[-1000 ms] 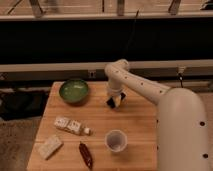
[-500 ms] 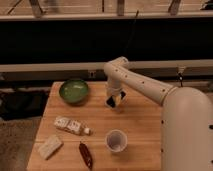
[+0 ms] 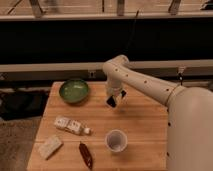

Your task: Place the eraser in the ceramic cup

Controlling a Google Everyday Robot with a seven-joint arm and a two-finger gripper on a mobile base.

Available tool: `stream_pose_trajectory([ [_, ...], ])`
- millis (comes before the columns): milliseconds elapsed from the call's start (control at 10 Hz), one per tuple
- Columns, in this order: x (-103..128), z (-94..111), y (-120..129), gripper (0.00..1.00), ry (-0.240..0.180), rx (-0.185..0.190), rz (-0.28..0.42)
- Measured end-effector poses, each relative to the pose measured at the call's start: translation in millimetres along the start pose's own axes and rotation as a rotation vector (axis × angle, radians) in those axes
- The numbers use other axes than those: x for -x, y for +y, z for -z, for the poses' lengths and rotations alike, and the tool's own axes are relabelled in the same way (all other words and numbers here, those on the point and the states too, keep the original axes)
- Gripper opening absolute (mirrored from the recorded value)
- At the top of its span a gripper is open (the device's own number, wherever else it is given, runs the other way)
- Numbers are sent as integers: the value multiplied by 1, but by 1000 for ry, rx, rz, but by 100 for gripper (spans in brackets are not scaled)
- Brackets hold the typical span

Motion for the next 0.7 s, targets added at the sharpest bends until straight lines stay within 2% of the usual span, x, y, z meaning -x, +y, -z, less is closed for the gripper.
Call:
stream_pose_trajectory([
  [400, 8, 12, 10, 0, 13, 2, 14],
  [700, 15, 30, 23, 0, 23, -3, 22],
])
